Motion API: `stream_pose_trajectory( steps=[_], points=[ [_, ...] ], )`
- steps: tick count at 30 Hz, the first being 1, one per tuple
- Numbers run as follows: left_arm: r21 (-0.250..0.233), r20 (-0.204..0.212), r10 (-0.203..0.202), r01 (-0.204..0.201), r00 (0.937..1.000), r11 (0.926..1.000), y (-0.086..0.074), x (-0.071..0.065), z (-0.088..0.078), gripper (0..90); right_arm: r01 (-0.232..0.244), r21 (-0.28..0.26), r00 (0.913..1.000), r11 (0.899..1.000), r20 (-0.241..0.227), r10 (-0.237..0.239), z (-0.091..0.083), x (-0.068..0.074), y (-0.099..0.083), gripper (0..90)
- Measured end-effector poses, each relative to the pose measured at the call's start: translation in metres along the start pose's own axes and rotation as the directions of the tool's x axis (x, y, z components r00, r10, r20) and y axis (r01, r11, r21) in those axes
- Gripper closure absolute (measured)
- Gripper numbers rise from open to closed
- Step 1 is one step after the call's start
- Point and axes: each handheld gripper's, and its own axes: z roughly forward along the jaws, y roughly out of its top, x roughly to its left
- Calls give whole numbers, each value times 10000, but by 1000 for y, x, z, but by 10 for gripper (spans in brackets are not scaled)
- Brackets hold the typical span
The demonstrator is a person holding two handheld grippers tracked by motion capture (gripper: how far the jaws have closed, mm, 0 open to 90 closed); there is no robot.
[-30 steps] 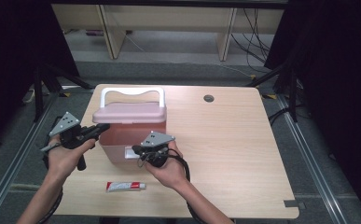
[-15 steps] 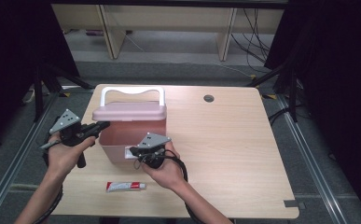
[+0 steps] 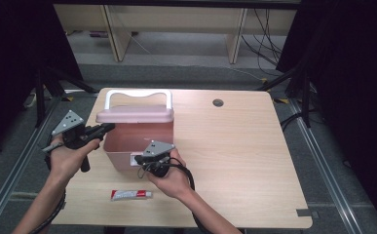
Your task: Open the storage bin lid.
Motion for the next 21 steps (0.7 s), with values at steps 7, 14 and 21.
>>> stream_pose_trajectory(
  steps=[7,14,21],
  points=[
    [-107,-46,-10,10,10000,9999,4,1,2,899,120,102,9999,9999,-28,-120,-1,-1,0,900],
    [-256,-127,62,-65,9999,9997,9,2,5,899,209,139,9998,9997,-7,-209,-1,0,0,900],
    [-315,-167,70,-75,9998,9995,12,3,7,898,230,158,9997,9996,-45,-229,-1,0,0,900]
  ],
)
